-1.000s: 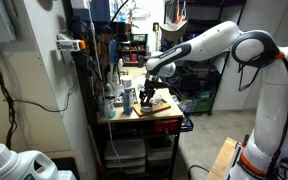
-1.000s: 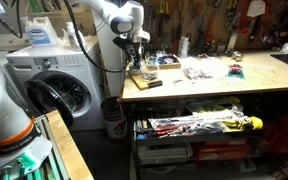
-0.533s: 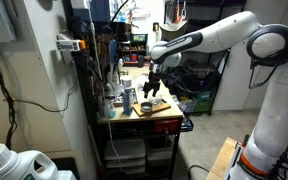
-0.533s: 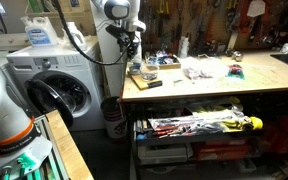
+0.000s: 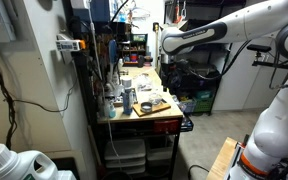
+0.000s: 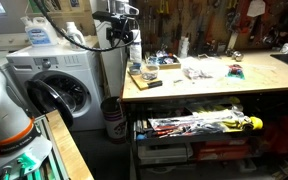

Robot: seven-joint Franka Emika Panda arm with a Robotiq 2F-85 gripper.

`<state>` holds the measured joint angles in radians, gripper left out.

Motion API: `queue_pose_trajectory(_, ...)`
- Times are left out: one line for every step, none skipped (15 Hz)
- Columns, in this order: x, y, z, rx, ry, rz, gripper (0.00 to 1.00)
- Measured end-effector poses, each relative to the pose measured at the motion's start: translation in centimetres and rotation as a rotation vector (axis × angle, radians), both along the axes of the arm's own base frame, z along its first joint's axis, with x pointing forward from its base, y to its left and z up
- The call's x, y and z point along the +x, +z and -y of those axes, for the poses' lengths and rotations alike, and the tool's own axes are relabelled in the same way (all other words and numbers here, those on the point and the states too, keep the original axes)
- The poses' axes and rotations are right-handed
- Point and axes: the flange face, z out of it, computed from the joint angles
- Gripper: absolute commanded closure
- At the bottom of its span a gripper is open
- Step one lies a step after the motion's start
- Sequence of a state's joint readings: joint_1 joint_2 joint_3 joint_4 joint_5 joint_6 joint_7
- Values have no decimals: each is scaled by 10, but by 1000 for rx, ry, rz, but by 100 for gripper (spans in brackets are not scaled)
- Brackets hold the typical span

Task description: Pour the content of the silver object into the lunchbox

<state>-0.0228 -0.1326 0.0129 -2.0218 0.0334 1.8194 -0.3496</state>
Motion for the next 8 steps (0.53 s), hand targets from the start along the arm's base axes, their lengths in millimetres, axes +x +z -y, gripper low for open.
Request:
queue_pose_trajectory(-5,8,3,-22,9,19,0)
queue_pose_trajectory(-10,18,5,-35,11,48,0)
queue_pose_trajectory(-15,26,7,-39,7,85,0)
queue_pose_trajectory(-19,35,10,-38,0,122,0)
queue_pose_trajectory(-23,42,13,-33,-13,154,0)
queue_pose_trajectory(-28,48,17,-27,-35,183,0)
queue_pose_trajectory(-32,53,21,-25,-60,208,0)
queue_pose_trajectory(-37,57,25,-23,-88,227,0)
